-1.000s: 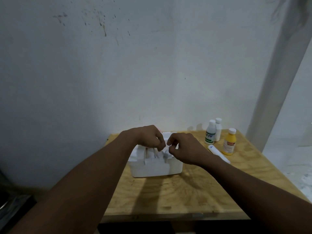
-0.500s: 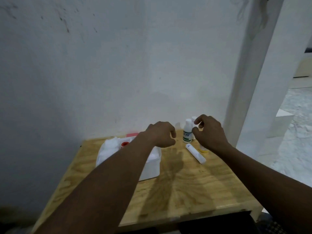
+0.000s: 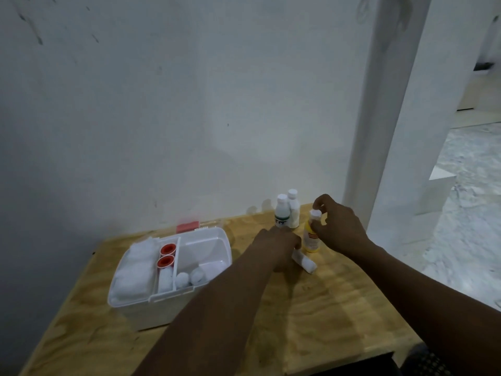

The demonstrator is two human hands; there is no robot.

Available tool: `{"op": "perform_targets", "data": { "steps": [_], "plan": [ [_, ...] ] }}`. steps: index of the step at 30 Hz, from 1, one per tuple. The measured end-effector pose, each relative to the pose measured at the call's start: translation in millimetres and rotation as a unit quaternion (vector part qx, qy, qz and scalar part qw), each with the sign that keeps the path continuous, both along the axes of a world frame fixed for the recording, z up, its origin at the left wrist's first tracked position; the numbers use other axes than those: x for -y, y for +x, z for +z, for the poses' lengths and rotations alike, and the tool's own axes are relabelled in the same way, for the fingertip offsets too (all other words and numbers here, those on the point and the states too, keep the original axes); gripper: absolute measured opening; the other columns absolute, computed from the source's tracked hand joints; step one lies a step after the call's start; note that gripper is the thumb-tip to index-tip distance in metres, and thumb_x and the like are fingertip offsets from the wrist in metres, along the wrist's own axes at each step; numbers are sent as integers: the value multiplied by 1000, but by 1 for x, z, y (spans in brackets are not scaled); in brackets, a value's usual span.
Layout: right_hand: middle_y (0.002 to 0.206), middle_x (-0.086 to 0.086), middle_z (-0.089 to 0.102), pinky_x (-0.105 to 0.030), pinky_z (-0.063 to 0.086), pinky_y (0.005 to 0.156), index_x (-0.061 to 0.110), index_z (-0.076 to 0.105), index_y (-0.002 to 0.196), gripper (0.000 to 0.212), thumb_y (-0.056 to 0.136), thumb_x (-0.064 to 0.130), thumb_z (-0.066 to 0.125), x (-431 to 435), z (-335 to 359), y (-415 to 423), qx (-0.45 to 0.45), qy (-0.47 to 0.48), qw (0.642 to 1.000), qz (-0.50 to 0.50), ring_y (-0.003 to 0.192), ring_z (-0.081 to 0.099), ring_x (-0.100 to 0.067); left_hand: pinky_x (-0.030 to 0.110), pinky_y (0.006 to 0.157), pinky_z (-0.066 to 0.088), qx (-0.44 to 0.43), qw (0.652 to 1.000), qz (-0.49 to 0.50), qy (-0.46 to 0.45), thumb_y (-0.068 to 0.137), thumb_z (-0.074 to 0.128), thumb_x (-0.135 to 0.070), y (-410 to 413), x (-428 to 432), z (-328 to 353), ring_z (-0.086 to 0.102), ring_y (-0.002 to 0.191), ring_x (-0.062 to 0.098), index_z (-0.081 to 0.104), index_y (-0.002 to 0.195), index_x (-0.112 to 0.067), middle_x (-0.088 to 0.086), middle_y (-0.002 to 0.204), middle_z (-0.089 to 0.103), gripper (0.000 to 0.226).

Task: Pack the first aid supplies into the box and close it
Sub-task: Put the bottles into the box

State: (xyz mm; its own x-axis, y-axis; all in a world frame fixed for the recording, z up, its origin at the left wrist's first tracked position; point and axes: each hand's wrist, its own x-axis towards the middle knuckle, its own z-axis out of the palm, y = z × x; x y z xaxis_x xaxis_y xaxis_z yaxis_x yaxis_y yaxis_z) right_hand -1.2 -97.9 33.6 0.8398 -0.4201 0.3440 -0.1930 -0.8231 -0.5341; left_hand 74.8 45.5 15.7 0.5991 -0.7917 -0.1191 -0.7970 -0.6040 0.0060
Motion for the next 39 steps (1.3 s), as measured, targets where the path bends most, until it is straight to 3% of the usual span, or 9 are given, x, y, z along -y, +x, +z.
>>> {"op": "perform_targets", "data": {
  "steps": [5,11,14,18,25,28,34,39],
  "plan": [
    [94,-6,68,-45,57,71,21,51,106,26,85,25,65,-2,0,-4,5,-7,1000,1,78,63,-24,43,92,42,36,999,2,4,93,63,-29,1,-6,-1,48,121,32,62,126,-24,12,135,50,33],
    [92,-4,71,-43,57,72,18,63,99,19,81,24,68,-4,1,-17,28,7,1000,-11,80,65,-24,38,80,40,6,1000,16,-11,94,61,-36,-2,-17,10,60,105,27,59,121,-20,8,118,64,31],
    [85,-1,69,-35,54,66,19,63,95,14,82,23,67,-7,11,-23,56,12,998,-14,75,65,-21,35,79,47,10,998,20,-58,91,62,-38,-2,-29,31,63,100,24,63,116,-25,4,116,67,28],
    [83,2,69,-31,50,65,23,64,91,8,84,27,62,-17,36,-22,112,3,993,-22,75,64,-20,36,85,53,-24,991,48,-124,83,65,-38,0,-56,74,63,103,22,70,109,-31,0,116,68,28],
    [87,6,68,-34,53,71,22,63,93,12,85,30,59,-76,81,-7,185,8,982,45,78,65,-16,33,99,48,10,977,124,-173,90,61,-21,18,-147,138,61,117,24,72,121,-18,3,131,67,33],
    [86,8,69,-37,54,73,23,63,91,11,83,30,59,-110,90,2,206,21,975,83,77,65,-15,28,86,47,7,968,163,-189,87,72,-28,23,-185,140,59,107,20,68,122,-18,3,125,64,36],
    [90,2,71,-38,55,75,21,64,93,15,79,25,64,-167,72,17,168,17,975,145,80,67,-20,31,78,51,-10,961,192,-200,74,84,-38,18,-211,110,60,91,17,65,97,-25,-1,106,64,32],
    [96,0,71,-36,54,73,18,66,100,21,80,24,65,-182,43,24,103,-16,980,170,84,65,-19,40,87,55,-12,973,177,-147,73,82,-43,13,-211,79,61,99,19,69,99,-30,-1,112,65,32]
  ]
}}
